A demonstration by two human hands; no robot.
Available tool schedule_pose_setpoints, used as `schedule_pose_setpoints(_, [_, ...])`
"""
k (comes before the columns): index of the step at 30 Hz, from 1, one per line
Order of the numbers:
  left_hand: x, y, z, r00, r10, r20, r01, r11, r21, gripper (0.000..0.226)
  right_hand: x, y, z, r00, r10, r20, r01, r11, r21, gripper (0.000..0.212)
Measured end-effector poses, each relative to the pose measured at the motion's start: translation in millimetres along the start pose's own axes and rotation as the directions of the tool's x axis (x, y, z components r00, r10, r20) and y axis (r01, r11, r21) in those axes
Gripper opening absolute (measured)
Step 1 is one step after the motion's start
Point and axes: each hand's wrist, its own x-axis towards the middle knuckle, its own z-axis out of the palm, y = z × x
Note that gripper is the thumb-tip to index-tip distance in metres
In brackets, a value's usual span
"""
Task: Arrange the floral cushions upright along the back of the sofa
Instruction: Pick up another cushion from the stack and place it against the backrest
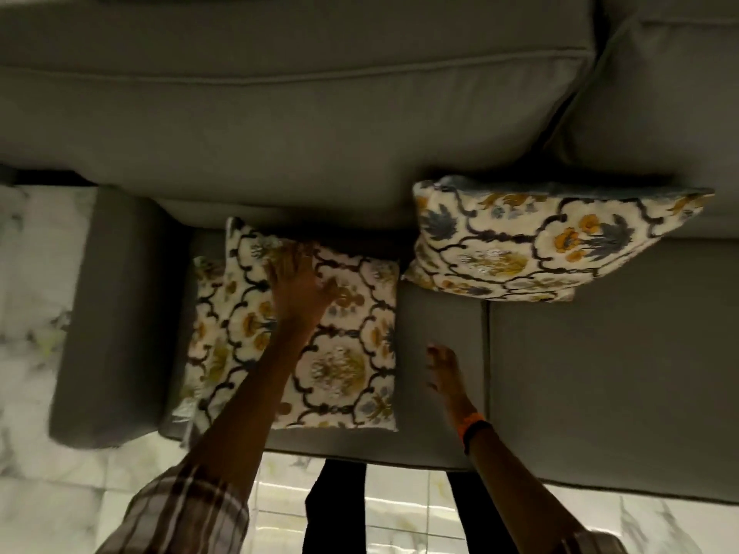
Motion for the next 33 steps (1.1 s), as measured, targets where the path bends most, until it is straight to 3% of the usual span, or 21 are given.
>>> schedule_pose_setpoints(2, [10,-53,-20,0.993,-0.118,-0.018,0.117,0.993,-0.019,0.093,5,9,42,0.999,0.026,-0.030,-0.027,0.999,-0.027,0.079])
schedule_pose_setpoints(4, [15,-104,-24,0.960,-0.266,0.089,0.279,0.940,-0.198,0.109,15,11,77,0.998,0.000,-0.069,-0.001,1.000,-0.009,0.060])
schedule_pose_setpoints(7, [8,-155,-24,0.868,-0.383,0.315,0.496,0.648,-0.578,0.123,40,15,117,0.995,-0.044,-0.086,0.042,0.999,-0.024,0.056])
schedule_pose_setpoints(10, [3,-181,-24,0.848,-0.402,0.345,0.521,0.517,-0.679,0.126,58,15,130,0.997,0.049,0.056,-0.053,0.996,0.077,0.071])
schedule_pose_setpoints(12, [1,-196,-27,0.855,-0.394,0.338,0.504,0.477,-0.720,0.131,50,6,137,0.996,-0.032,0.079,0.023,0.994,0.109,0.059])
schedule_pose_setpoints(14, [-5,-202,-36,0.886,-0.356,0.298,0.443,0.455,-0.773,0.113,29,-17,147,0.988,-0.157,0.003,0.156,0.981,0.119,0.045])
schedule_pose_setpoints(16, [-15,-187,-55,0.910,-0.344,0.231,0.369,0.420,-0.829,0.101,8,-41,150,0.962,-0.269,-0.045,0.273,0.949,0.159,0.049])
schedule_pose_setpoints(20, [-30,-136,-97,0.929,-0.361,0.079,0.207,0.330,-0.921,0.098,-37,-97,132,0.900,-0.430,-0.078,0.436,0.875,0.211,0.044])
schedule_pose_setpoints(25, [-48,-56,-122,0.956,-0.289,-0.049,0.027,0.252,-0.967,0.107,-90,-157,55,0.838,-0.543,-0.060,0.546,0.830,0.117,0.084])
schedule_pose_setpoints(27, [-52,-24,-100,0.976,-0.218,-0.006,0.040,0.209,-0.977,0.091,-110,-176,4,0.818,-0.574,-0.047,0.576,0.814,0.077,0.099])
schedule_pose_setpoints(29, [-56,16,-73,0.962,-0.221,0.160,0.199,0.168,-0.965,0.071,-122,-195,-52,0.799,-0.599,-0.050,0.598,0.801,-0.037,0.101])
schedule_pose_setpoints(31, [-68,69,-45,0.947,-0.170,0.274,0.301,0.161,-0.940,0.084,-125,-214,-124,0.767,-0.637,-0.085,0.624,0.769,-0.139,0.093])
schedule_pose_setpoints(33, [-88,135,-21,0.962,-0.060,0.265,0.272,0.216,-0.938,0.097,-126,-235,-198,0.736,-0.668,-0.108,0.638,0.738,-0.218,0.083])
